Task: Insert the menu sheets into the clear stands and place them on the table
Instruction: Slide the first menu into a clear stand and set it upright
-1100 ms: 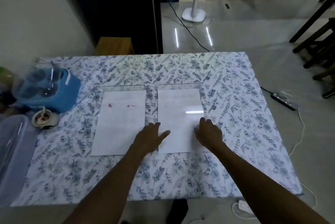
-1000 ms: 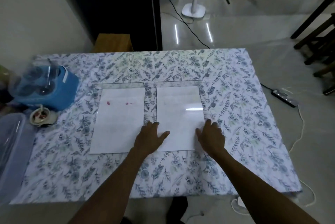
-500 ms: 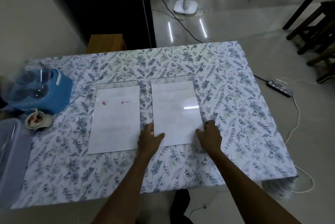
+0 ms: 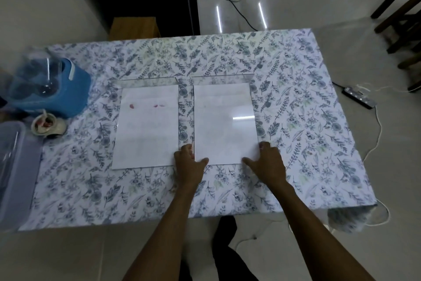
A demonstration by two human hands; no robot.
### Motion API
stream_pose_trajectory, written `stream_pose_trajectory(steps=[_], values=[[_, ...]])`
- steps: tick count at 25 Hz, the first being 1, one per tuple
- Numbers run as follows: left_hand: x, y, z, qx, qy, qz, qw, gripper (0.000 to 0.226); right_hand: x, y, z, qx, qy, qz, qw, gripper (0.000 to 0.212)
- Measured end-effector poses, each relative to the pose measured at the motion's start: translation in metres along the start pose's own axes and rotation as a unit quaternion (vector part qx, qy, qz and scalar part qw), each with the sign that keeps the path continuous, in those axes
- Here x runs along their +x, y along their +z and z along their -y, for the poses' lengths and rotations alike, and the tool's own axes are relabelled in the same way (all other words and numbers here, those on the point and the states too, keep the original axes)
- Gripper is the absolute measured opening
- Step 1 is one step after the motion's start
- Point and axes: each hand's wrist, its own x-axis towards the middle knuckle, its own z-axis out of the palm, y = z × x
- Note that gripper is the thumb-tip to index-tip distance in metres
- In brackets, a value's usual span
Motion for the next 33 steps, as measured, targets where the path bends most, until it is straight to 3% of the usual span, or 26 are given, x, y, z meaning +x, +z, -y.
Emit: stream_pose_trajectory(steps=[3,10,18,26,33], values=[[-0.003,0.004,-0.003,0.036,0.007,0.006,0.999,0.059,0.002,-0.005,0.001,0.073,0.035,0.019,0.997,0.078],[0.002,0.003,-0.004,0.006,-0.030,-0.002,1.000,0.070,0.007,-0.031,0.000,0.241,0.106,0.042,0.964,0.054],[0.008,0.005,0.002,-0.027,-0.045,0.005,0.999,0.068,0.014,-0.030,-0.005,0.262,0.098,0.049,0.959,0.038],[0.002,0.000,-0.008,-0.144,-0.072,0.003,0.987,0.043,0.015,-0.026,-0.011,0.317,0.103,0.066,0.940,0.025],[0.001,-0.025,-0.007,-0.128,0.001,0.052,0.990,0.049,0.004,-0.029,-0.006,0.353,0.108,0.063,0.927,0.011]])
